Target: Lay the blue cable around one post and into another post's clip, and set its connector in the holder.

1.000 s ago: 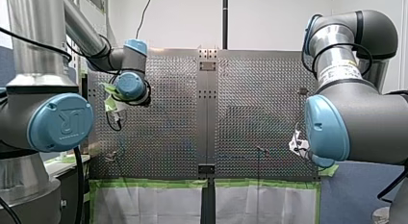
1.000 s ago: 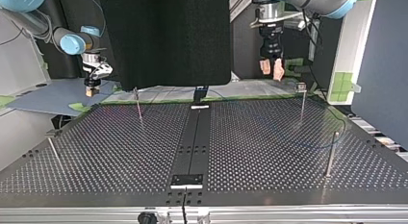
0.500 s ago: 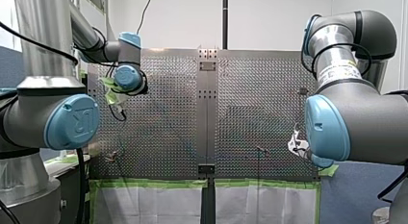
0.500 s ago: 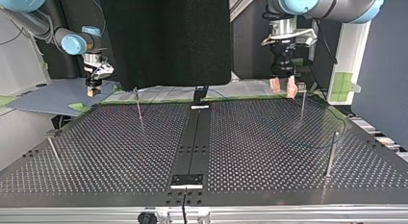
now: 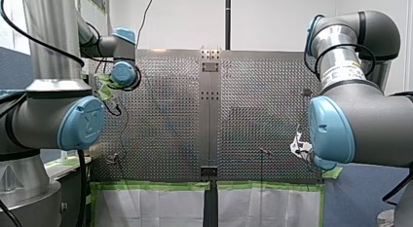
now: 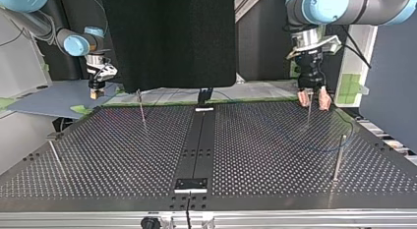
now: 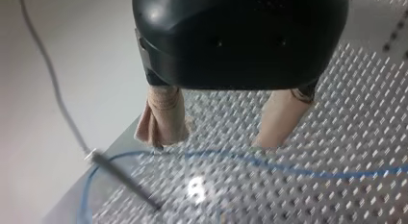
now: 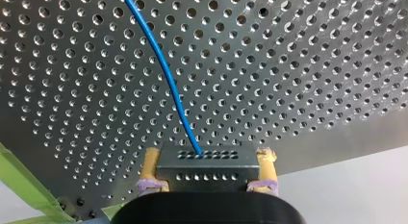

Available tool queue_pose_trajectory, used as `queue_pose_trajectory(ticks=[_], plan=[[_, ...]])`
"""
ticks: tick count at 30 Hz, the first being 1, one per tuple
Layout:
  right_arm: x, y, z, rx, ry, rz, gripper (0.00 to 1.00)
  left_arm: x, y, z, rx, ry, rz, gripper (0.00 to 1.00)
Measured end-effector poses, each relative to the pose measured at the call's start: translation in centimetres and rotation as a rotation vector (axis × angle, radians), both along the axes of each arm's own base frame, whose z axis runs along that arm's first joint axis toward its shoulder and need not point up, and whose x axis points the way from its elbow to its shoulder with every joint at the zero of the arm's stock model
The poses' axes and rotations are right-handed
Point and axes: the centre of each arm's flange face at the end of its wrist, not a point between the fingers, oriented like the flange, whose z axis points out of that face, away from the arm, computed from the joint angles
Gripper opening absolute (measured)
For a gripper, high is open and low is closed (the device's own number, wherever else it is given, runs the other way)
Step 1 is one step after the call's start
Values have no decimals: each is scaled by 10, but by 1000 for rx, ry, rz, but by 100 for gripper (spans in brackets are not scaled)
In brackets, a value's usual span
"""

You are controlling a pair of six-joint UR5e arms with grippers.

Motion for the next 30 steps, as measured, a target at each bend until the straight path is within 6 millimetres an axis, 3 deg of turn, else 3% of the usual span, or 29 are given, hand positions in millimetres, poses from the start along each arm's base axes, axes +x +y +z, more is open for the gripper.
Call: queue_pose_trajectory(ticks=[14, 26, 30], plan=[[2, 0, 1, -3, -1, 3, 0, 20, 55, 15, -32, -73, 203, 100], [2, 0, 0, -3, -1, 3, 0, 33, 92, 21, -126, -125, 203, 100], [2, 0, 0, -4, -1, 3, 0, 36, 96, 24, -158, -153, 177, 100]])
